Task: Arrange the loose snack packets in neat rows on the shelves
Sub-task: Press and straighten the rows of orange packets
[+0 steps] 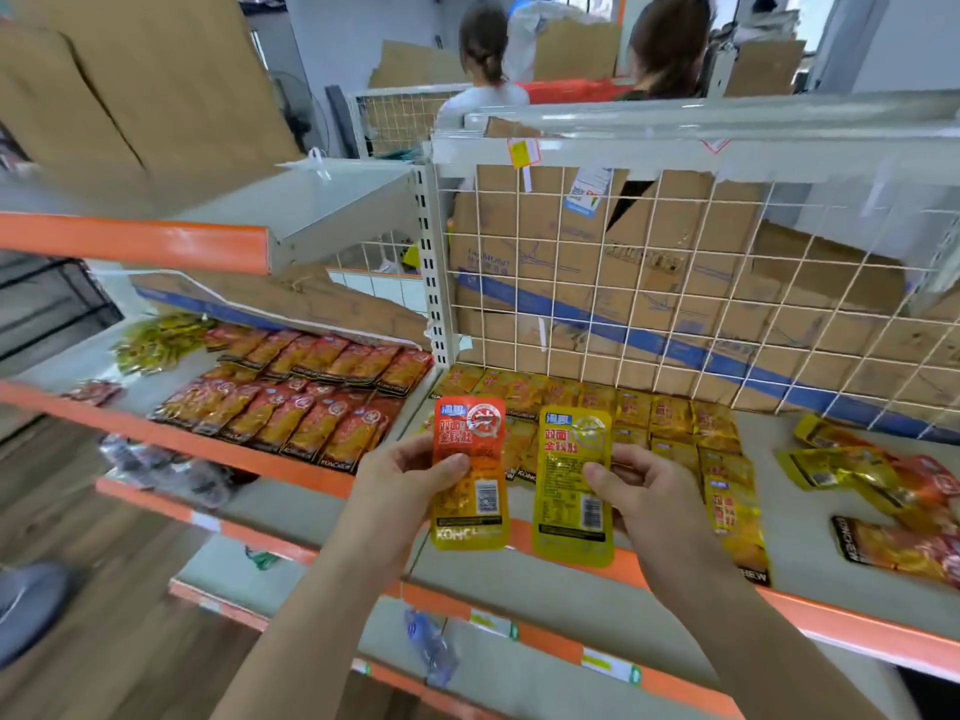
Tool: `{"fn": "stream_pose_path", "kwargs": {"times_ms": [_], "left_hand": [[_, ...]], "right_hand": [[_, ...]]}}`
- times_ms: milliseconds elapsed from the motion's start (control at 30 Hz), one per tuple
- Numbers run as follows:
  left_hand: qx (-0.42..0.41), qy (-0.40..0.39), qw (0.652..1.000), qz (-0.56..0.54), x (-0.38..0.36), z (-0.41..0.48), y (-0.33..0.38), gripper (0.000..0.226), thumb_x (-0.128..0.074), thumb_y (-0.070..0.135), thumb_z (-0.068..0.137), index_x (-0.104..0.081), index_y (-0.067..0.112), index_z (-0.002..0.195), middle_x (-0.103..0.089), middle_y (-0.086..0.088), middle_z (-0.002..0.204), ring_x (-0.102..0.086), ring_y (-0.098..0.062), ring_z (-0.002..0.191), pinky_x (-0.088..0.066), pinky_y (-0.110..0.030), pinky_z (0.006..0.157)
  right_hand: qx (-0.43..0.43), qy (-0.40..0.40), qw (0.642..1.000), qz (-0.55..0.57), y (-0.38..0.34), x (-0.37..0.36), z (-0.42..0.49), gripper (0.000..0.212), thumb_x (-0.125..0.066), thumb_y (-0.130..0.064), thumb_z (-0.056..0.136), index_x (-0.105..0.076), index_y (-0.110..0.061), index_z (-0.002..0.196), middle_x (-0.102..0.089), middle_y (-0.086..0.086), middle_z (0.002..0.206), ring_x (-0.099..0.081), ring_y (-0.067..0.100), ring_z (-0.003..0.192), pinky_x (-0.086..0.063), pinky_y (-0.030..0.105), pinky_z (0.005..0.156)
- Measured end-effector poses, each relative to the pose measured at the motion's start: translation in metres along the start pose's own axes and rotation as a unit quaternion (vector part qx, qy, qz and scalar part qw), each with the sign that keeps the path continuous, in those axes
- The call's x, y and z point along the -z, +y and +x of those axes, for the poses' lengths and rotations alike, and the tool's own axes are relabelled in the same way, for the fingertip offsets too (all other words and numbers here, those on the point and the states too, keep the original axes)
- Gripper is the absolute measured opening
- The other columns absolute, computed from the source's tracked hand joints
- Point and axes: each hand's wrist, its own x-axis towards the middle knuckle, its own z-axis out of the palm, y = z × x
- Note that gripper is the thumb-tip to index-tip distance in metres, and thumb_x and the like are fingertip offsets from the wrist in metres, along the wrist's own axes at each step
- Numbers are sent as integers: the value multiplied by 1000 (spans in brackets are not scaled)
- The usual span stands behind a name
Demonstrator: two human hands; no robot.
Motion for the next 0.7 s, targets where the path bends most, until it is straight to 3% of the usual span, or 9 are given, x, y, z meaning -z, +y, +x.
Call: {"fn": "stream_pose_path", "kwargs": {"times_ms": [200, 433, 600, 700], "left_hand": [[3, 28, 999, -28, 48, -3, 1, 21, -67, -7, 86, -71, 3, 103, -76, -16, 95, -74, -29, 81, -61, -38, 73], [24, 28, 997, -71, 129, 16, 4, 33, -70, -1, 78, -68, -3, 110, -76, -17, 96, -73, -29, 81, -57, -45, 85], [42, 21, 996, -81, 205, 34, 12, 48, -74, 6, 67, -67, -3, 114, -74, -21, 105, -73, -34, 89, -55, -50, 93], [40, 10, 996, -82, 244, 45, 18, 48, -74, 6, 67, -67, -3, 113, -75, -19, 103, -74, -31, 86, -55, -51, 93]], "right_hand": [[-8, -30, 1000, 1, 5, -49, -3, 14, -67, -1, 90, -73, -10, 98, -77, 11, 95, -71, 34, 98, -53, 58, 94], [-23, -25, 999, 21, 13, -128, -5, 9, -67, 0, 89, -72, -8, 91, -76, 15, 90, -70, 40, 98, -51, 60, 95], [-36, -21, 998, 52, 17, -199, -11, 9, -65, 1, 90, -68, -7, 88, -75, 6, 79, -69, 24, 73, -52, 54, 90], [-31, -26, 998, 54, 17, -240, -13, 7, -66, 0, 90, -68, -7, 89, -75, 6, 80, -69, 24, 76, -53, 51, 88]]}}
